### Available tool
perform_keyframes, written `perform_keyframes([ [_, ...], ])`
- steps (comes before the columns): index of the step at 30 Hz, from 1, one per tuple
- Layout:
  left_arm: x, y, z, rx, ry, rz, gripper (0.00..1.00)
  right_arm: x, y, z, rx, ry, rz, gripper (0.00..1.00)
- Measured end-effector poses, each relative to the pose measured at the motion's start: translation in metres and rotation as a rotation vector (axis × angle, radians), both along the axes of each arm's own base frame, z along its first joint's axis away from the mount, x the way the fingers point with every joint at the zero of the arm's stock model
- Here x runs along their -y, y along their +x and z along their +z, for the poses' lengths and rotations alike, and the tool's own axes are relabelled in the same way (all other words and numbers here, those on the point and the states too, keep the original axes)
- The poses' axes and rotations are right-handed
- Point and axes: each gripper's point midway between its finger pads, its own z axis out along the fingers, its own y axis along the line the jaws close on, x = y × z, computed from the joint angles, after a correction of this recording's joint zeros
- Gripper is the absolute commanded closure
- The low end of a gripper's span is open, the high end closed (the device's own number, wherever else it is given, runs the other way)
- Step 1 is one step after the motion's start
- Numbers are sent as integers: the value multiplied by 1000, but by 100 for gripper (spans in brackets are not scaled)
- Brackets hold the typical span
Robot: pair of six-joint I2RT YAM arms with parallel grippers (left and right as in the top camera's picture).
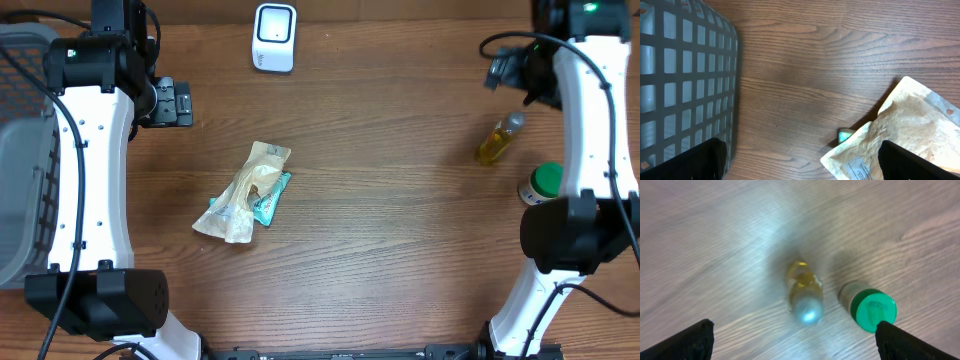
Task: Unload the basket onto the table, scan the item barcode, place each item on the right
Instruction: 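Swing the right gripper over the tan bag and grasp it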
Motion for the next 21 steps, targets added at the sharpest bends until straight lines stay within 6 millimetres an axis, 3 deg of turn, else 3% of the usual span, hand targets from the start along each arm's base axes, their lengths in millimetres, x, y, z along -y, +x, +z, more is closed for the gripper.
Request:
perform_keyframes([
  [3, 0, 0, 0, 0, 0, 0, 0, -17, -5, 36, 83, 50, 29, 0],
  [8, 0, 0, 0, 0, 0, 0, 0, -56, -10, 55, 137, 241, 104, 7],
  [14, 0, 0, 0, 0, 0, 0, 0, -113, -16, 43, 75, 454, 204, 15],
  [21, 0, 0, 0, 0, 0, 0, 0, -210, -40, 13, -57, 537, 409, 24],
])
